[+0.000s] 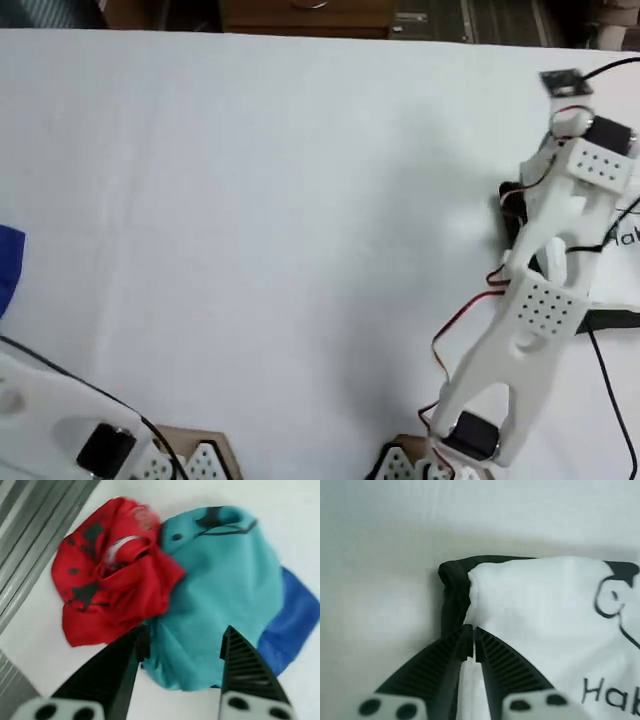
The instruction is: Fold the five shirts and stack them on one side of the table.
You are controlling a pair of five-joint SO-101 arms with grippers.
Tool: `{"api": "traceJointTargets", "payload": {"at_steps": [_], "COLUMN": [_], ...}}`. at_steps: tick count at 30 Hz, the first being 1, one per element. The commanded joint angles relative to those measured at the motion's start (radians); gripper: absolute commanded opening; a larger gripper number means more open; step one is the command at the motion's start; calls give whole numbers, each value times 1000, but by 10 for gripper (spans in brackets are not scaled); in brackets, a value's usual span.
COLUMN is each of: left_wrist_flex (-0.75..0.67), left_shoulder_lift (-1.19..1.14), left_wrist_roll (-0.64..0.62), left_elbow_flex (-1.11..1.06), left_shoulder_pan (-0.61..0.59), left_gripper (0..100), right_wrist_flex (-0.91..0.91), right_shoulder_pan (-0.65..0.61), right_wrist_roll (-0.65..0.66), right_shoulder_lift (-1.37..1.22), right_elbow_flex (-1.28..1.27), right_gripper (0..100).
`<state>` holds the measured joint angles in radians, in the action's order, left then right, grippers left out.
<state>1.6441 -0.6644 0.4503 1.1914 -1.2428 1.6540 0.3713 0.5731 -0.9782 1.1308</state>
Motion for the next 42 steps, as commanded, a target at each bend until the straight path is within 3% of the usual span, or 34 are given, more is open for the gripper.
{"api": "traceJointTargets", "payload": {"at_steps": [1,10,15,20,26,32,42], "left_wrist_flex": [-14,-11,-21,-87,-278,-445,-555], "left_shoulder_lift": [32,-86,-106,-109,-117,-236,-443], "left_wrist_roll": [6,8,5,12,91,213,175], "left_elbow_flex": [10,18,19,19,8,-53,24], "left_shoulder_pan": [-58,-132,-124,-127,-112,-80,-2], "left_gripper": [253,253,254,255,255,256,251], "right_wrist_flex": [-7,24,54,58,59,59,54], "right_shoulder_pan": [-19,4,13,-30,-154,-248,-252], "right_wrist_roll": [-6,-14,-14,-5,132,196,302], "right_shoulder_lift": [-31,41,211,440,740,1150,1859], "right_elbow_flex": [6,129,219,144,-241,-704,-1384], "right_gripper": [22,22,24,69,246,251,251]}}
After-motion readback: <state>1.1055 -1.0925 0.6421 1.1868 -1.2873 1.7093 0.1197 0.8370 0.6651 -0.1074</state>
